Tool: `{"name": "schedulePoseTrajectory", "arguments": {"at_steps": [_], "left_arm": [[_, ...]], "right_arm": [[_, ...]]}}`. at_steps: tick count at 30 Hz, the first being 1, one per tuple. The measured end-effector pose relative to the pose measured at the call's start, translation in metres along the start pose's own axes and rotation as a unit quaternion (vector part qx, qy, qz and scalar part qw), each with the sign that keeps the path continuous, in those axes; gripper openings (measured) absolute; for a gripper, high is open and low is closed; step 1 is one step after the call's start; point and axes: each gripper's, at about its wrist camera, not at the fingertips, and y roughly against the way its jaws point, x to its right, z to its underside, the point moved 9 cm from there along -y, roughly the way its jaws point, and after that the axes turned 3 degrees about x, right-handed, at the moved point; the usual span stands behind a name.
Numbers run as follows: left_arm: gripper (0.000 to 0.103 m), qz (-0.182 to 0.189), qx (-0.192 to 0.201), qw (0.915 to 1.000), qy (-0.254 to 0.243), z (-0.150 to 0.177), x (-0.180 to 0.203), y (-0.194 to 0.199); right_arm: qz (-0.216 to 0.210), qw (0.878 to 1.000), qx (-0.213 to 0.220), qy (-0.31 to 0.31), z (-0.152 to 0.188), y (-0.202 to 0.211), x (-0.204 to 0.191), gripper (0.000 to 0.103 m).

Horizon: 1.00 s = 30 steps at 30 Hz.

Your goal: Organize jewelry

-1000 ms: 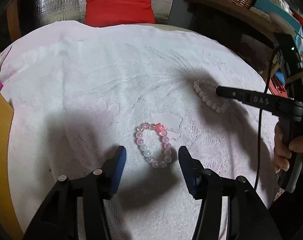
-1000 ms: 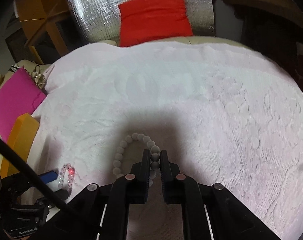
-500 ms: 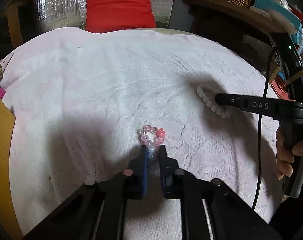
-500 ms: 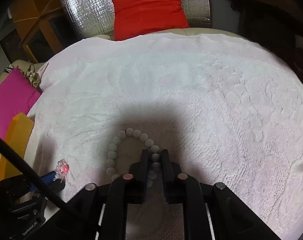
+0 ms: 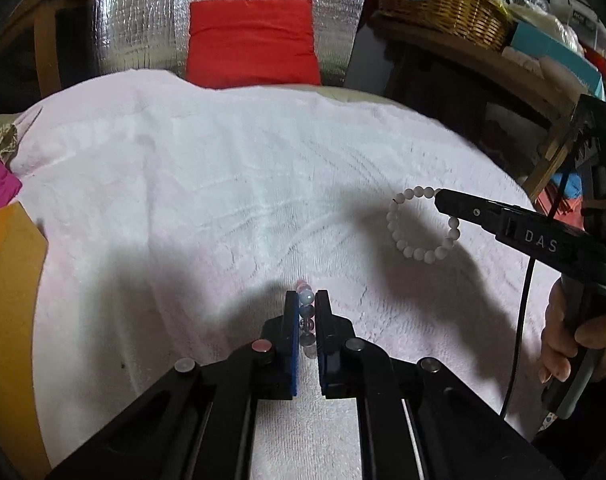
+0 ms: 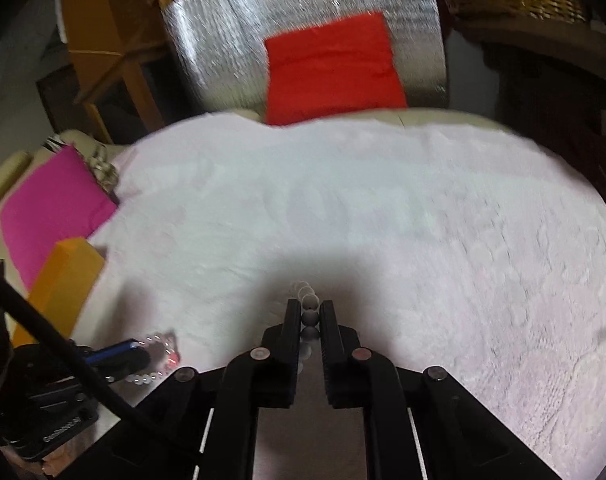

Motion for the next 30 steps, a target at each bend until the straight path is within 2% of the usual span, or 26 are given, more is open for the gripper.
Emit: {"name": "schedulePoseTrajectory", "arguments": {"at_steps": [7, 15, 22, 30], "left_arm": [[0.008, -0.003, 0.032, 0.9994, 0.012, -0.011, -0.004, 0.026], [0.008, -0.024, 0.071, 0.9968, 0.029, -0.013, -0.018, 0.067], [0.008, -0.051, 0.112, 0.9907, 0.057, -0.015, -0.046, 0.111], [0.008, -0.071, 0.154, 0.9795, 0.108, -0.008, -0.103, 0.161]], "right_arm": [[-0.031, 0.998, 0.048, 0.015, -0.014, 0.019, -0.025, 0.01], [-0.063, 0.995, 0.073, 0.03, -0.018, 0.034, -0.066, 0.01], [-0.097, 0.991, 0.081, 0.046, -0.014, 0.043, -0.116, 0.01], [-0.13, 0.985, 0.078, 0.08, -0.01, 0.045, -0.19, 0.01]]}}
